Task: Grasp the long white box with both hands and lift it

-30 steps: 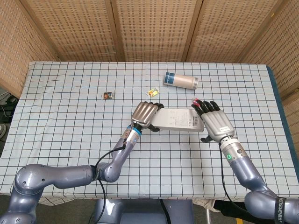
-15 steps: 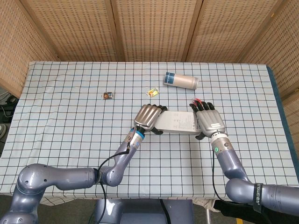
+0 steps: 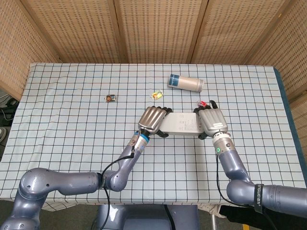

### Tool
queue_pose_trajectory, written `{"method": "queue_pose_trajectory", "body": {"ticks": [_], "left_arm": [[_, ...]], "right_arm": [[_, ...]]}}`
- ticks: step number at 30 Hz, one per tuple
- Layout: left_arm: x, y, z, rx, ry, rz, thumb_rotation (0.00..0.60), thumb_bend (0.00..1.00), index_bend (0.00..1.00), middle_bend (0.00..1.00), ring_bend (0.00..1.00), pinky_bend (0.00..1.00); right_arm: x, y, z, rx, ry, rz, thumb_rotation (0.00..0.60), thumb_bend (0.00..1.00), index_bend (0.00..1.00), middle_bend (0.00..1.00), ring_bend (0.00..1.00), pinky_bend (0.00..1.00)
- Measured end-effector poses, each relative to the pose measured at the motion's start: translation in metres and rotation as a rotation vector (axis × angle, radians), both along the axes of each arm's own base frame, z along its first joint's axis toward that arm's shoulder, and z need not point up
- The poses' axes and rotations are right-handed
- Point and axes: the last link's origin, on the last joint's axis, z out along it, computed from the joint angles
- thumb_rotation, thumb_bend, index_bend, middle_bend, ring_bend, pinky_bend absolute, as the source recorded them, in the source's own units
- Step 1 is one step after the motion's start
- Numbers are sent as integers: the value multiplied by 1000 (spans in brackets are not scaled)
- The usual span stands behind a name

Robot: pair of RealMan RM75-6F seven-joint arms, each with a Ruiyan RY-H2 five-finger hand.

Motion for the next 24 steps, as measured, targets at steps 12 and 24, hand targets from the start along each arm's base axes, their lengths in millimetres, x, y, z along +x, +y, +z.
{"method": "queue_pose_trajectory", "body": {"ticks": [12,24], "left_arm": [[-5,-4,8,-49,-54,-4,600,0,10,0,0,0],[-33,-11,54,1,-124,-7,600,0,0,0,0,0]], "right_arm": [[-15,-4,5,-13,-25,-11,600,456,730,650,619,408],[-27,-2,10,-46,-10,-9,600,435,734,650,623,407]]}}
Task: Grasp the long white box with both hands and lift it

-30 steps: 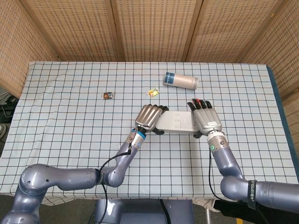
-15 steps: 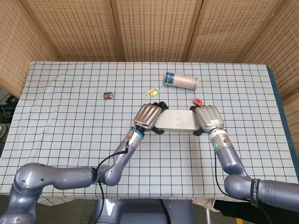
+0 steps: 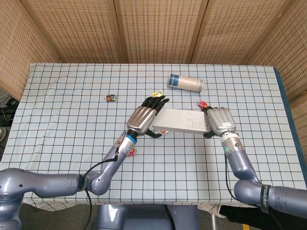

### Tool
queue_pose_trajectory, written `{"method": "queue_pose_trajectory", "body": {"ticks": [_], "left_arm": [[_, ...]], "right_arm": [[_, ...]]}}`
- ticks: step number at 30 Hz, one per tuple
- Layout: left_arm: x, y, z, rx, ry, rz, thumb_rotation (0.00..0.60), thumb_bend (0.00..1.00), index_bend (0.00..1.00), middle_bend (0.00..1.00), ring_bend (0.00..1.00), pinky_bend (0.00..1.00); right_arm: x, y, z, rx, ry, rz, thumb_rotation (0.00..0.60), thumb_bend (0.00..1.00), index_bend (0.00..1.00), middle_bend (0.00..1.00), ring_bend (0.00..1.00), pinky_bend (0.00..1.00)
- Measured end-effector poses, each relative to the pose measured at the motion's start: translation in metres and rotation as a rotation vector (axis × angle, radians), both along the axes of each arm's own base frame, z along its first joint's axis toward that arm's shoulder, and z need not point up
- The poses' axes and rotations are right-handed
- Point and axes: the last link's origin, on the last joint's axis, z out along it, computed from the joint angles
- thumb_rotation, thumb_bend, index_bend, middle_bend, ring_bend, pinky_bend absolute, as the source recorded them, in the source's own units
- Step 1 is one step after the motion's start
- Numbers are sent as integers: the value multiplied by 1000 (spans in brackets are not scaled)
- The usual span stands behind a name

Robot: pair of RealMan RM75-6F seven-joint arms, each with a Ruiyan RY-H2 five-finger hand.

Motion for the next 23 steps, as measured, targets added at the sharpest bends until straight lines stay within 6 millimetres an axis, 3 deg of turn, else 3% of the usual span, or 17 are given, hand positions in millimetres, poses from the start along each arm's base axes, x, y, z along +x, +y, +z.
{"method": "queue_pose_trajectory", "body": {"ticks": [3,7,9,14,17,20,23], "left_arm": [[-29,-5,32,73,2,29,600,0,0,0,0,0],[-86,-18,77,196,44,113,600,0,0,0,0,0],[-124,-31,98,262,86,190,600,0,0,0,0,0],[-213,-85,139,387,172,378,600,0,0,0,0,0],[-252,-116,155,411,180,473,600,0,0,0,0,0],[-278,-139,167,424,169,527,600,0,0,0,0,0],[-291,-153,175,437,173,531,600,0,0,0,0,0]], "right_arm": [[-5,3,0,-11,16,8,600,434,735,650,623,407],[-7,7,-3,-12,21,14,600,433,735,649,623,407],[-6,10,-7,-6,18,25,600,432,736,649,623,407],[2,19,-17,20,7,61,600,430,736,648,623,407],[9,25,-24,42,-1,85,600,430,736,648,623,407],[15,32,-32,59,-4,104,600,430,736,648,623,407],[22,38,-39,70,2,123,600,429,737,648,623,407]]}}
